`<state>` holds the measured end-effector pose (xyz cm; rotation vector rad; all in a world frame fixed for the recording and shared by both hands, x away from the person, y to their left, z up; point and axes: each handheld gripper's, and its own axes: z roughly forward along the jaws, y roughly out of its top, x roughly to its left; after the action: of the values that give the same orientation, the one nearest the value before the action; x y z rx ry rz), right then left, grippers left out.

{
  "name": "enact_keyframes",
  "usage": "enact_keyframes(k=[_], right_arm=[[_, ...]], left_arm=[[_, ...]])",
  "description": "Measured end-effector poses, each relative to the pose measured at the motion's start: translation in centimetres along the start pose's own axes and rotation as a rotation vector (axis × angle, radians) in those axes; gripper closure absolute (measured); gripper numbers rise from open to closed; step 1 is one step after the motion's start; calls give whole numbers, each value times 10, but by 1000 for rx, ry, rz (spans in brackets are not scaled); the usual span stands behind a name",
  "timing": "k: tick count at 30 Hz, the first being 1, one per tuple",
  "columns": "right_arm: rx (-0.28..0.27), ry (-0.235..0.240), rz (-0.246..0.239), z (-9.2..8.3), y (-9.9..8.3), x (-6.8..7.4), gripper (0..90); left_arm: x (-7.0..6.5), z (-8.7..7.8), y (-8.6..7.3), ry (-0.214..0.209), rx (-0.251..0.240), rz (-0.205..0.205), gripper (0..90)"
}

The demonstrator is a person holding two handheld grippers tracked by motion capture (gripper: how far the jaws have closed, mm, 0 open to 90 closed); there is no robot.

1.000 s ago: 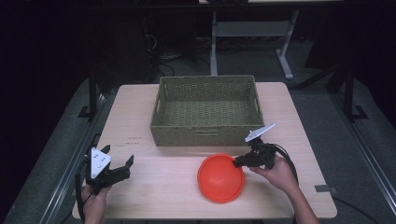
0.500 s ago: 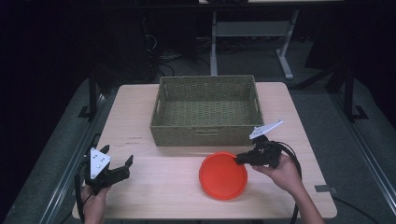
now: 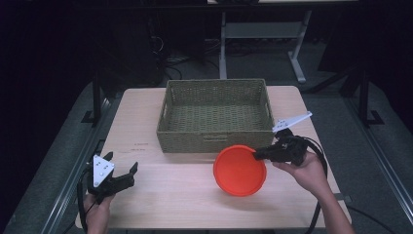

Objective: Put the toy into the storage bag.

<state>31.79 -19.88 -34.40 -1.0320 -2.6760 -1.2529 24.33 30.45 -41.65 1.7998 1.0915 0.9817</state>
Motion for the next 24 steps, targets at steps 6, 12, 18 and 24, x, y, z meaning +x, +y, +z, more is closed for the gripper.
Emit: enact_keyframes(k=[6,12,18,24], right_arm=[[9,-21,-23,-9,13,2,822],[3,-24,-42,-17,33,6,821],[-3,-32,-61,-24,48,9,821],[2,-35,-79,-29,62,12,821]], left_arm=[[-1,0,0,-1,4,-2,127],[-1,1,0,0,1,-4,127],[0,0,0,-2,-6,-2,127],[-1,1,0,-5,-4,-3,127]])
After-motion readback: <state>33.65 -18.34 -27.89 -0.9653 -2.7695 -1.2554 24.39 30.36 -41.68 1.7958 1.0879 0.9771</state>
